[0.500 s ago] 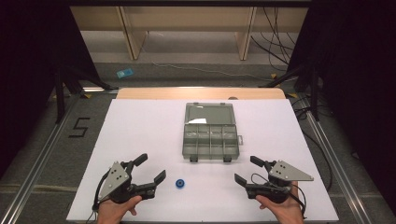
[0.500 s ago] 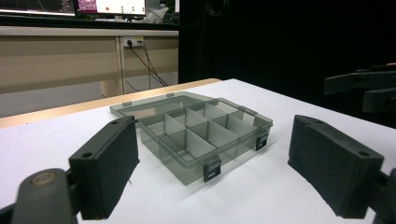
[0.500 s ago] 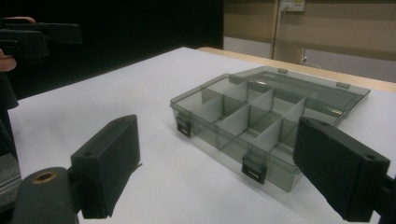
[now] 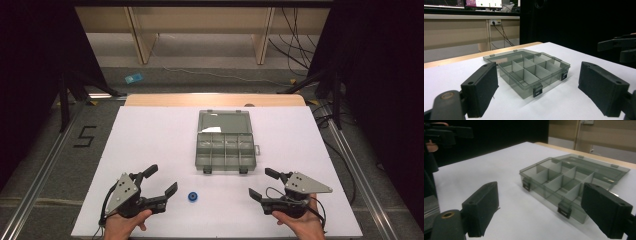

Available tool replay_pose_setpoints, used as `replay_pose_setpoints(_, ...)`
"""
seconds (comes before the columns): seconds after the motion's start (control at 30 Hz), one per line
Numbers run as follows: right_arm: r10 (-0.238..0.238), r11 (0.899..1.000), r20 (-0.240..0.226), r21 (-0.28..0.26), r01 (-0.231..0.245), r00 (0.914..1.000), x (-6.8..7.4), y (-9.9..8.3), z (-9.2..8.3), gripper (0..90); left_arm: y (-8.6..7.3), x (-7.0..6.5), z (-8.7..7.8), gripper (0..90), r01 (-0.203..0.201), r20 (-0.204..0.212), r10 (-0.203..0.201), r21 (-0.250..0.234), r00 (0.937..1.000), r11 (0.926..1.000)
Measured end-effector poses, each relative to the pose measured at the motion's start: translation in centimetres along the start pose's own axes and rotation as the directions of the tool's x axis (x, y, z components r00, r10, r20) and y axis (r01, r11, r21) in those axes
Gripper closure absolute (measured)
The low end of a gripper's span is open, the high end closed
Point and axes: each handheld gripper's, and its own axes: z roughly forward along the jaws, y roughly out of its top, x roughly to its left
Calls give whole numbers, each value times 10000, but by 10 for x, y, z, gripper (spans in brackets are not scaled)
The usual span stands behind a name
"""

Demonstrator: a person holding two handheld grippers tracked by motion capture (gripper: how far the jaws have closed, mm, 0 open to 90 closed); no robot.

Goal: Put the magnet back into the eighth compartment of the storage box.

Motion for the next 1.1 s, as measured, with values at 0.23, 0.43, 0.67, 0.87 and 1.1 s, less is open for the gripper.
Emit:
replay_pose_setpoints(0.23,-584,9968,-762,498,623,9954,7,3,11,164,0,0,0,156,32,-104,-32,6,9999,10000)
replay_pose_setpoints(0.43,-905,9871,-1213,1209,1052,9885,12,12,20,167,0,0,0,156,72,-186,-72,-8,9998,10000)
replay_pose_setpoints(0.67,-1391,9563,-1972,2279,1833,9705,20,24,39,211,-1,2,0,156,93,-325,-93,10,9994,10000)
replay_pose_setpoints(0.87,-1629,9305,-2357,2860,2286,9581,25,31,56,210,-1,3,0,156,61,-372,-61,-12,9993,10000)
replay_pose_setpoints(1.1,-1858,8889,-2874,3583,2853,9396,34,39,85,217,0,4,-2,156,21,-497,-23,-25,9988,10000)
